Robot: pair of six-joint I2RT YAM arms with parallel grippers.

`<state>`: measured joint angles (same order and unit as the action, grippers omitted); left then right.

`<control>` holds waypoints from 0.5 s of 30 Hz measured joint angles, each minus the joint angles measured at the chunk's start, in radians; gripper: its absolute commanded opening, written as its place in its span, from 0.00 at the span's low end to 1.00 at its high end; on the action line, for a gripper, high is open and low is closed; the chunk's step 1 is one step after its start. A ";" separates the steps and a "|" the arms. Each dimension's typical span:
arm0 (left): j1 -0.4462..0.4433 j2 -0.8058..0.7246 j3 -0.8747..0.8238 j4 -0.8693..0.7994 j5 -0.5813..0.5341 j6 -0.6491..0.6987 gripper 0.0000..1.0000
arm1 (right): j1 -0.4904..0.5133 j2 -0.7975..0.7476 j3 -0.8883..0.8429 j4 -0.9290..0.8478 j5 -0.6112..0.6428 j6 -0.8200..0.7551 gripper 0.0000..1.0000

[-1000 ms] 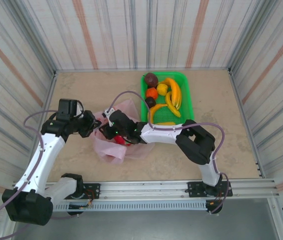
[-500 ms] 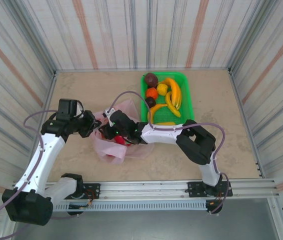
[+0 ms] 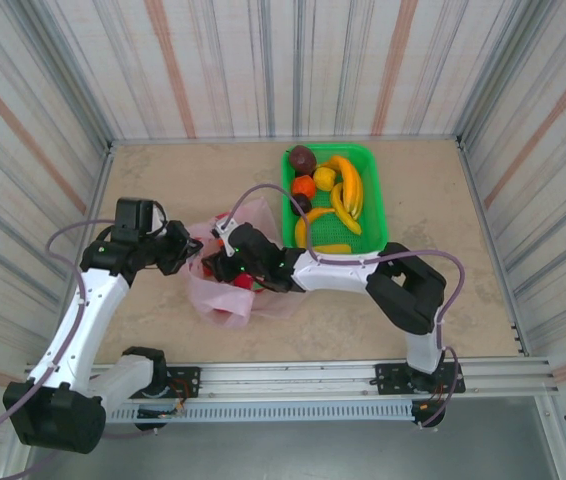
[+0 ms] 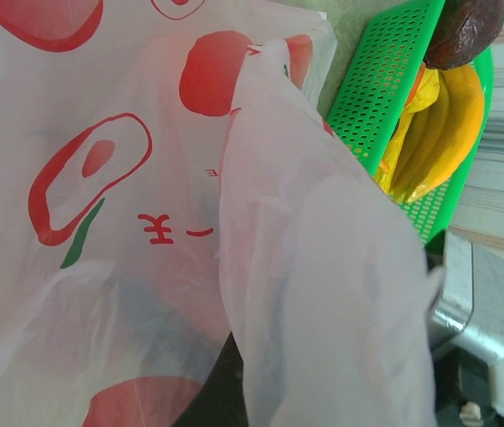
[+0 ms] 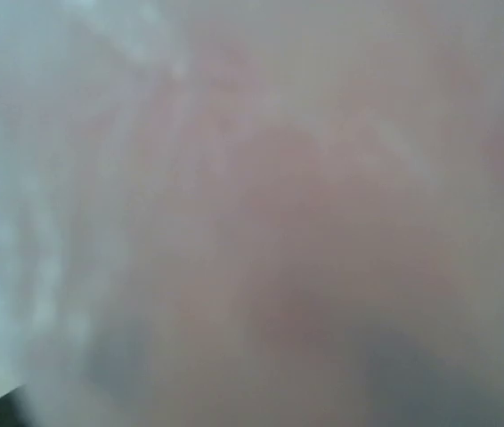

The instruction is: Place the fake fruits into the plastic bag and tie a complex knot

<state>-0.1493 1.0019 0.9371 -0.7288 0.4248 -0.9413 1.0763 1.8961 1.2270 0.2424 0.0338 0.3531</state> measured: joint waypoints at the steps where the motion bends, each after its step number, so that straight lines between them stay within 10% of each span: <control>1: 0.000 0.000 0.000 0.000 0.001 0.001 0.00 | 0.004 -0.012 -0.013 0.000 0.005 -0.007 0.71; 15: 0.000 -0.006 -0.002 0.031 0.033 0.002 0.01 | 0.069 -0.237 -0.153 -0.116 0.119 -0.040 0.75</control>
<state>-0.1493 0.9955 0.9348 -0.6975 0.4576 -0.9390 1.1458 1.6592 1.0737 0.1261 0.1532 0.3126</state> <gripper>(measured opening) 0.043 0.756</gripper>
